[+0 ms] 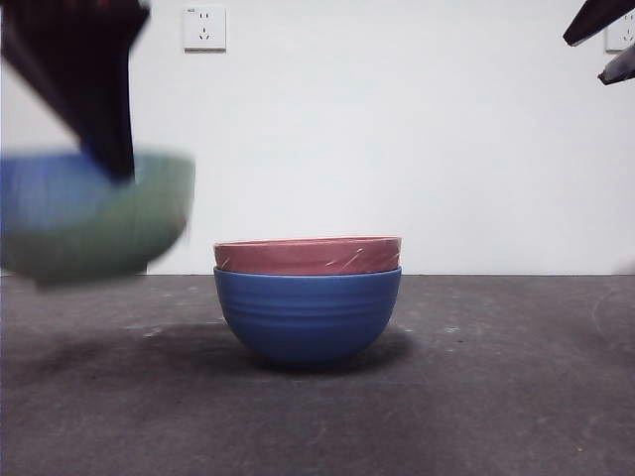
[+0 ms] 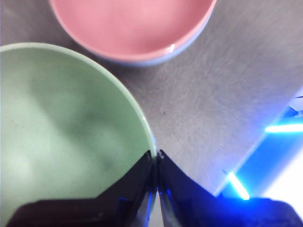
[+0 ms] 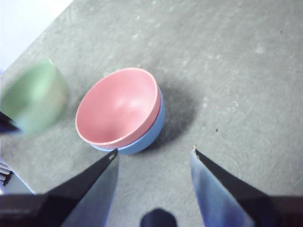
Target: Pick up the green bowl on the top,put the green bowl on the left,pick up the red bowl in the middle,put the red bowl on the right
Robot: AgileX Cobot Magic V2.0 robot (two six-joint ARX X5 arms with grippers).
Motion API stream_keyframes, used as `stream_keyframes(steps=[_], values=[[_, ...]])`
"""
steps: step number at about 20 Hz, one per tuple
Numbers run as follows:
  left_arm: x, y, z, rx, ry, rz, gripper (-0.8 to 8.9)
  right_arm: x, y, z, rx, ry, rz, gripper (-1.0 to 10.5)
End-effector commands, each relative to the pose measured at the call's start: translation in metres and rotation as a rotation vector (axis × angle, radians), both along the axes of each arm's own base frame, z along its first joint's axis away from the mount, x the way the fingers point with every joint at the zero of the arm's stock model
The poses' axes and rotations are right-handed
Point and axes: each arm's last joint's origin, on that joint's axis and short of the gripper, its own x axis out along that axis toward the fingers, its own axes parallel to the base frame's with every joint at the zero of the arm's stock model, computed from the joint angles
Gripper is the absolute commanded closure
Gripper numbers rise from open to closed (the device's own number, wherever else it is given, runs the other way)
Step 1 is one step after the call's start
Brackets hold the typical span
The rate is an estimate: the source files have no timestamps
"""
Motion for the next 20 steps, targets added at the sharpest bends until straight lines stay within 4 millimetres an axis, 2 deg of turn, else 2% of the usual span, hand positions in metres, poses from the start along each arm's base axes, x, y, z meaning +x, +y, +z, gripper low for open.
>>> stream_keyframes(steps=[1,4,12,13,15,16,17,20], values=[[0.001,-0.001,-0.029,-0.030,-0.015,0.031,8.23,0.001,0.001,0.001,0.005,-0.001,0.000,7.0],[0.000,-0.001,-0.050,-0.051,-0.027,0.025,8.23,0.001,0.001,0.001,0.008,0.003,-0.002,7.0],[0.005,-0.006,-0.071,0.004,0.030,0.020,8.11,0.002,0.001,0.000,0.010,0.008,-0.002,7.0],[0.005,-0.006,-0.071,0.008,0.034,0.021,7.59,0.002,0.001,0.000,0.010,0.008,-0.001,6.9],[0.003,-0.004,-0.069,0.019,0.047,0.035,4.26,0.001,0.003,0.000,0.010,0.006,0.013,6.6],[0.003,-0.003,-0.066,0.026,0.045,0.054,3.64,0.002,0.005,0.001,0.010,0.000,0.026,6.1],[0.003,-0.003,-0.061,0.029,0.036,0.070,3.66,0.003,0.009,0.001,0.008,-0.009,0.042,6.0],[0.002,-0.002,-0.029,-0.029,0.018,0.111,3.74,0.011,0.026,0.007,-0.053,-0.012,0.065,6.0]])
